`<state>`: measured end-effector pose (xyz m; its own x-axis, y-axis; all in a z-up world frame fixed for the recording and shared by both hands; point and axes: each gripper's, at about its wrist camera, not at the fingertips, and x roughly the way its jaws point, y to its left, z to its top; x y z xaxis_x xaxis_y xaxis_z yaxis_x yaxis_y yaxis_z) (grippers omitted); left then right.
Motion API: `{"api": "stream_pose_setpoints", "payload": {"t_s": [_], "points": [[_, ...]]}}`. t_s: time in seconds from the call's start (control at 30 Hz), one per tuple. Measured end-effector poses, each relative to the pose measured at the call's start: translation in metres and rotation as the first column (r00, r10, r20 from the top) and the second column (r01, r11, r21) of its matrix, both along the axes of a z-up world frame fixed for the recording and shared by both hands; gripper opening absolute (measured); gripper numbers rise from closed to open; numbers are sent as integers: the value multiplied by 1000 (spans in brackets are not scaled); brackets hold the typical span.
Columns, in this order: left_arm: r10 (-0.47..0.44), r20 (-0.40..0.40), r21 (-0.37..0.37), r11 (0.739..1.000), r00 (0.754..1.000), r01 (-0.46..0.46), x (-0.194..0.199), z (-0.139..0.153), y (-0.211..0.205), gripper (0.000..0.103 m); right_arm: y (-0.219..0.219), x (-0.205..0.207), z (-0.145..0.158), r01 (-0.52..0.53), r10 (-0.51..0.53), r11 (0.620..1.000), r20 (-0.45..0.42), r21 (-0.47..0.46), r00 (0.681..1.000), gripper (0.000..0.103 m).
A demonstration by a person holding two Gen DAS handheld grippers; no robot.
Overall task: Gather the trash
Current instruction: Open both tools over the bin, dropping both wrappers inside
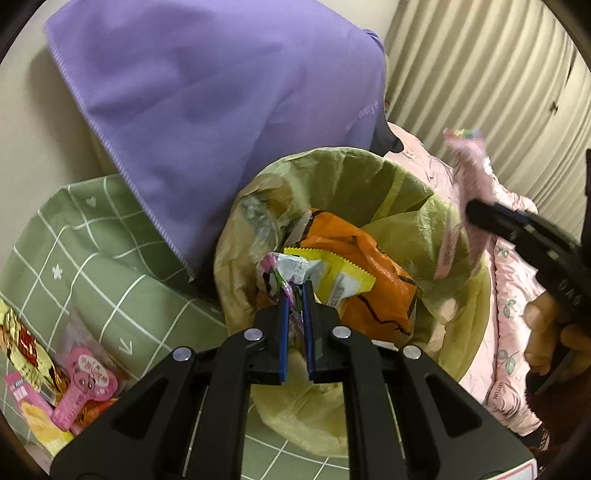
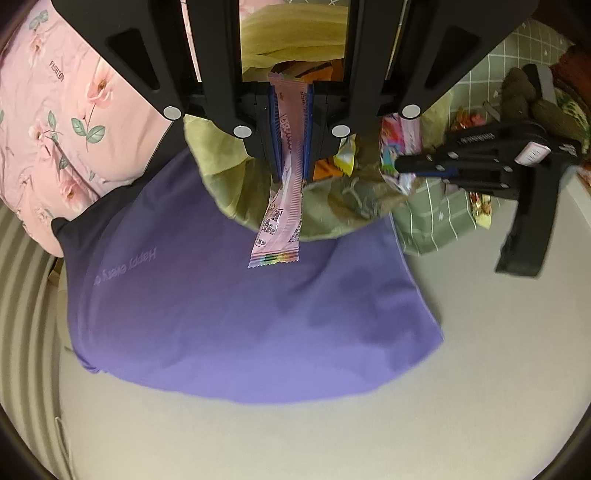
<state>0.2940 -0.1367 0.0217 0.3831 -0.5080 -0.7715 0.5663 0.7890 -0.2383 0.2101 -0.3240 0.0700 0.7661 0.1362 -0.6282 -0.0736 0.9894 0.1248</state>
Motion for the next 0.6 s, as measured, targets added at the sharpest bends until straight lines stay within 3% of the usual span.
{"api": "stream_pose_setpoints", "payload": {"t_s": [0.2, 0.33, 0.47, 0.6], "points": [[0, -13, -40, 999, 1000, -1, -5, 4, 9, 8, 4, 8, -20, -7, 7, 1000, -52, 2, 999, 12], [7, -32, -90, 996, 999, -10, -6, 11, 13, 22, 5, 10, -27, -15, 14, 1000, -78, -13, 997, 14], [8, -25, -137, 991, 1000, -11, -8, 21, 16, 39, 7, 10, -34, 2, -5, 999, -106, -32, 994, 26], [22, 7, -142, 990, 1000, -21, -11, 30, 19, 47, 7, 4, -38, 20, -26, 998, -116, -51, 993, 31]]}}
